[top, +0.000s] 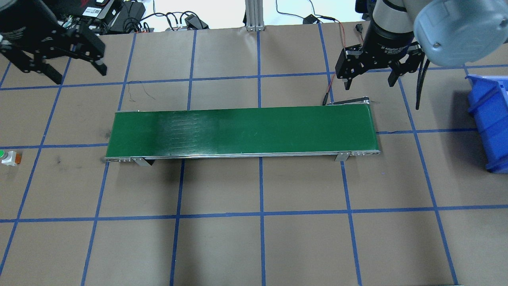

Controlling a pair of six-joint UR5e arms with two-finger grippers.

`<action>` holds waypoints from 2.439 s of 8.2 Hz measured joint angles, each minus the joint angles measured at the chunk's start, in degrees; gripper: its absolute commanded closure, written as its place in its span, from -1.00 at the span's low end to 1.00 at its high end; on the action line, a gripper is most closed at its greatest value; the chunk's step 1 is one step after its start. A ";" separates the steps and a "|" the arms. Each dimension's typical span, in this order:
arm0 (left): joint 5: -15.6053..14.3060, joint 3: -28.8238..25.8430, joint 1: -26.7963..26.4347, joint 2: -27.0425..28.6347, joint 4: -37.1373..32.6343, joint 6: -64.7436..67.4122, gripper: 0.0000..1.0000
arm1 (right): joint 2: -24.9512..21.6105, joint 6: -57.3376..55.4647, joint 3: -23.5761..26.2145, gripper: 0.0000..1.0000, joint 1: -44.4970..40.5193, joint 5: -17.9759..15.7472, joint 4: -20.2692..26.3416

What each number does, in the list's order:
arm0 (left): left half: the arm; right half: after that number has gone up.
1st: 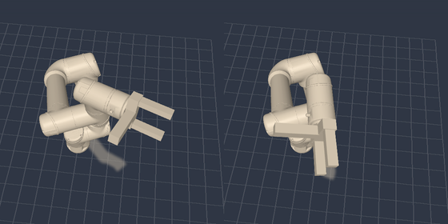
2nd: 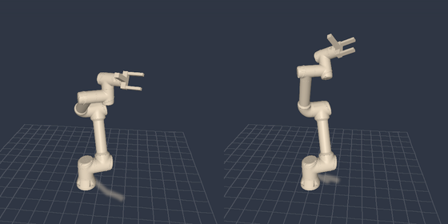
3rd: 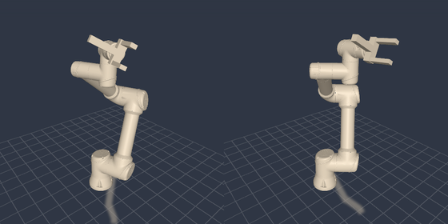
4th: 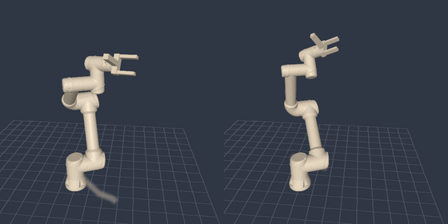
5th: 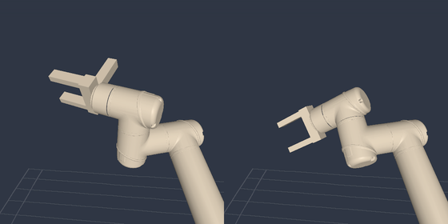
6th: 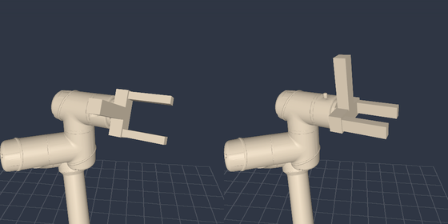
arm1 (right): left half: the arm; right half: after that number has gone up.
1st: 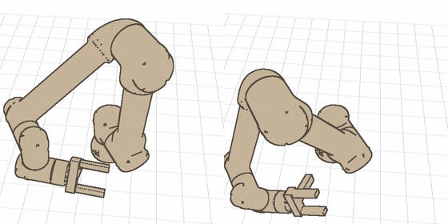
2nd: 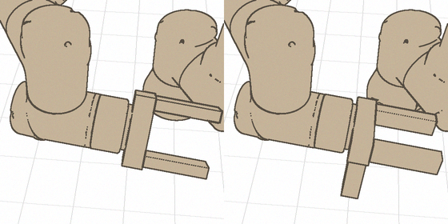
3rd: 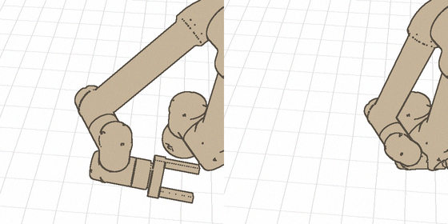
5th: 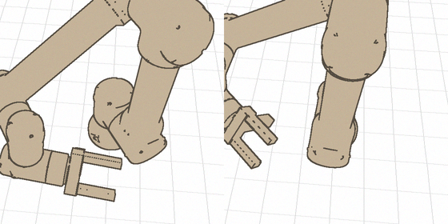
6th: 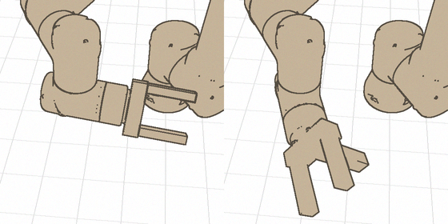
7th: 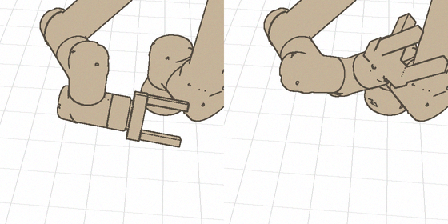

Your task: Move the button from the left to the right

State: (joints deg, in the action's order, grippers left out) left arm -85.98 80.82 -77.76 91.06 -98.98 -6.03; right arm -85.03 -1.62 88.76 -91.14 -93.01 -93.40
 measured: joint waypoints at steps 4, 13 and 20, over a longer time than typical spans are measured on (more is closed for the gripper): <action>-6.08 -0.04 17.90 4.55 4.59 -19.80 -1.00 | -1.57 -0.01 -0.08 -1.00 0.21 -0.26 0.34; -10.13 0.64 34.90 21.05 23.62 -39.40 -1.00 | -0.93 -0.04 0.09 -1.00 0.26 -0.02 -0.01; -10.00 5.03 37.15 30.52 31.75 -39.43 -1.00 | -0.75 -0.14 0.18 -1.00 0.26 0.00 0.15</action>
State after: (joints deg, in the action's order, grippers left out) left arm -95.98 85.85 -40.61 121.58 -67.23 -45.46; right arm -85.78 -1.76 88.94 -90.88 -93.01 -93.25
